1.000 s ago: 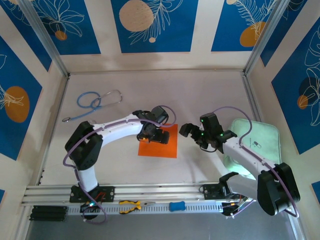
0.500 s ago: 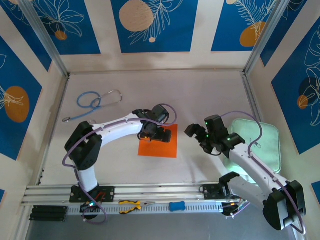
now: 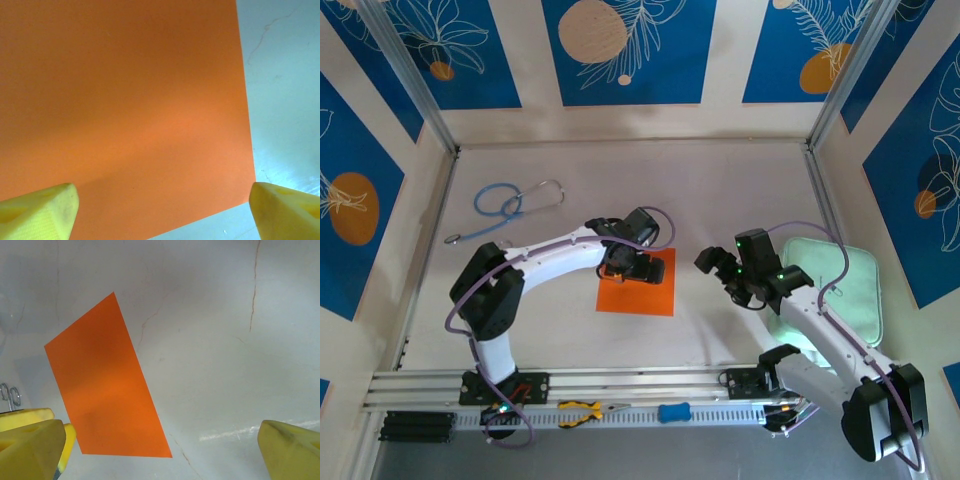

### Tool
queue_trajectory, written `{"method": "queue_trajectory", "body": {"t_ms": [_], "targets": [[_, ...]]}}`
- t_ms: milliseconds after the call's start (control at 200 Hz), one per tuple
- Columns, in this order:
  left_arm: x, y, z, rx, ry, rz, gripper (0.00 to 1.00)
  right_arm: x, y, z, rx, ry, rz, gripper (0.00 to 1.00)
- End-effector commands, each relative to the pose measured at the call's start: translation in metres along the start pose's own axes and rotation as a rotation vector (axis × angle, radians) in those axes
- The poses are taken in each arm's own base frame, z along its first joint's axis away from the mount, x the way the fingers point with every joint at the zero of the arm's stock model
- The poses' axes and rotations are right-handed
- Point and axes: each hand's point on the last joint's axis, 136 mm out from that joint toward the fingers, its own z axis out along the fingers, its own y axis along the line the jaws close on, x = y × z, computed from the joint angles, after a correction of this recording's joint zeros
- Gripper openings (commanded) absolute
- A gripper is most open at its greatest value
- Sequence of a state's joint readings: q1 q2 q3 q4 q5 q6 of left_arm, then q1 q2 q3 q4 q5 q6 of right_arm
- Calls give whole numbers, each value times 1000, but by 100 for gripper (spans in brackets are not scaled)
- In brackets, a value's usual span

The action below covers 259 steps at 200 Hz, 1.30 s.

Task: Fold a paper plane with a square sheet of paper (pick it up from the middle)
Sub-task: First fold the square sheet of paper in half at the center of the table.

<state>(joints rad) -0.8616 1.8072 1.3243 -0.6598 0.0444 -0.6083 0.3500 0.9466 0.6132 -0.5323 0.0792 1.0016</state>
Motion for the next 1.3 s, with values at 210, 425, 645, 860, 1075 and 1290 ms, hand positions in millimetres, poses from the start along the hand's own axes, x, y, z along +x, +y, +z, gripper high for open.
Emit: {"method": "queue_trajectory", "body": {"t_ms": [210,425,645,860,1075,1290], "targets": [[3,-9,23,-101,84,21,90,-6,13,2,-88,17,-103,99],[-11,10,29,-213,80,4,93,-3,13,5,-100,33,-114,99],[-9,23,40,-243,99,-63,94,3,8,10,-99,53,-97,99],[-8,26,49,-208,99,-121,94,8,9,14,-115,75,-102,99],[-9,36,48,-247,94,-124,95,13,8,19,-125,92,-101,99],[-7,32,55,-225,110,-148,95,13,9,21,-123,98,-112,99]]}}
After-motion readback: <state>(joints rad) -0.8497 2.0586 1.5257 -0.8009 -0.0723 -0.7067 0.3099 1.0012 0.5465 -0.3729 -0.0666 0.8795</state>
